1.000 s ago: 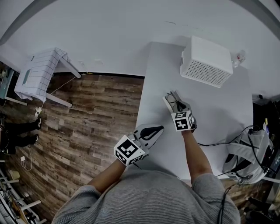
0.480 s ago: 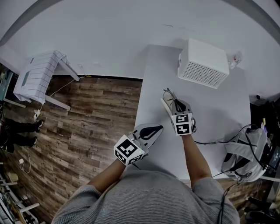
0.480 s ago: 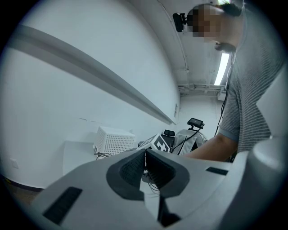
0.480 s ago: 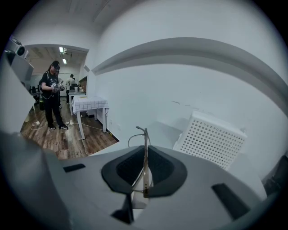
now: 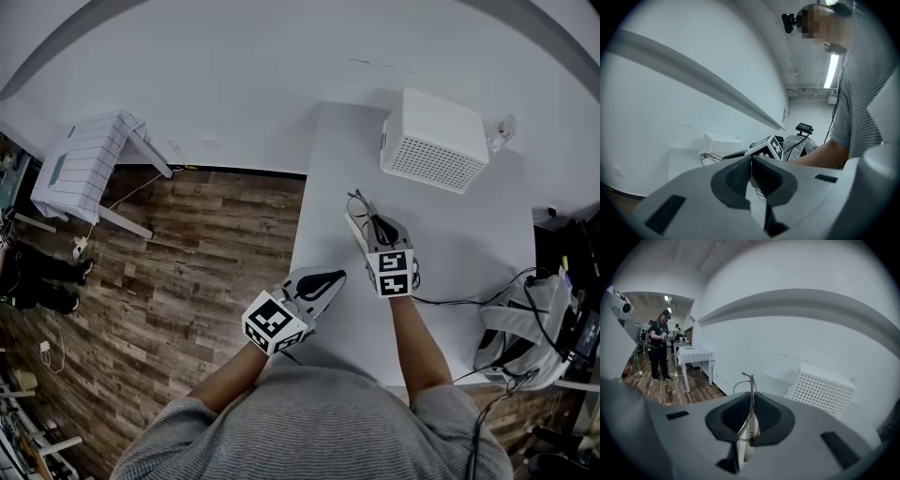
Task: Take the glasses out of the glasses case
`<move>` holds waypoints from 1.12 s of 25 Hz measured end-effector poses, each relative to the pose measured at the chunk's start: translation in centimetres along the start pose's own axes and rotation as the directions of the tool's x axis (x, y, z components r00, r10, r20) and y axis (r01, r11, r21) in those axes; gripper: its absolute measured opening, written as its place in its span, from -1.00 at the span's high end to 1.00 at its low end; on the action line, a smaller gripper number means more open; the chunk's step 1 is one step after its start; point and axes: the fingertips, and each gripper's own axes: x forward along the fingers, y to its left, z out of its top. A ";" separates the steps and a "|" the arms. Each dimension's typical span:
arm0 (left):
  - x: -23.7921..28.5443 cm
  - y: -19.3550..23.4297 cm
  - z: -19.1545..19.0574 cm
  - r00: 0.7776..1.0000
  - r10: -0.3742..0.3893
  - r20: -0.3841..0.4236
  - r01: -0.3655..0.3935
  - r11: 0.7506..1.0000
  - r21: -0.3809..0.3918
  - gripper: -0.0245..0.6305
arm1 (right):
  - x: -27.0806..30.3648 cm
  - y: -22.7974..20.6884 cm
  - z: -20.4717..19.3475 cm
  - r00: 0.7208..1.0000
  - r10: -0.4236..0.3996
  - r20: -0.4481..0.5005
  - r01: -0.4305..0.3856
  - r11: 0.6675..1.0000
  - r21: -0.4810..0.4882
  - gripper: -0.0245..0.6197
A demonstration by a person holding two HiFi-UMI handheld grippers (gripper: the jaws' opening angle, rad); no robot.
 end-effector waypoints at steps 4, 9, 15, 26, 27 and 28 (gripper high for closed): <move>-0.4 0.0 0.2 1.000 0.005 0.005 -0.005 1.000 0.002 0.88 | -1.3 0.5 1.6 0.998 0.020 0.064 -0.020 1.000 0.011 0.82; -0.6 0.1 0.6 1.000 0.009 0.012 -0.009 1.000 0.005 0.88 | -3.5 1.4 4.2 0.987 0.044 0.156 -0.050 0.998 0.034 0.82; -0.7 0.0 1.2 1.000 0.010 0.027 -0.010 1.000 0.009 0.88 | -6.9 2.1 7.2 0.960 0.069 0.271 -0.087 0.995 0.057 0.82; -1.8 1.0 3.6 0.992 0.071 0.103 -0.071 0.997 -0.002 0.88 | -13.2 3.8 11.8 0.897 0.131 0.422 -0.168 0.985 0.050 0.82; -1.8 1.0 3.6 0.992 0.073 0.103 -0.073 0.997 0.002 0.88 | -13.7 4.0 12.0 0.893 0.134 0.429 -0.172 0.984 0.050 0.82; -1.8 1.0 3.6 0.992 0.072 0.102 -0.073 0.997 0.006 0.88 | -14.2 4.1 12.1 0.890 0.137 0.435 -0.176 0.983 0.050 0.83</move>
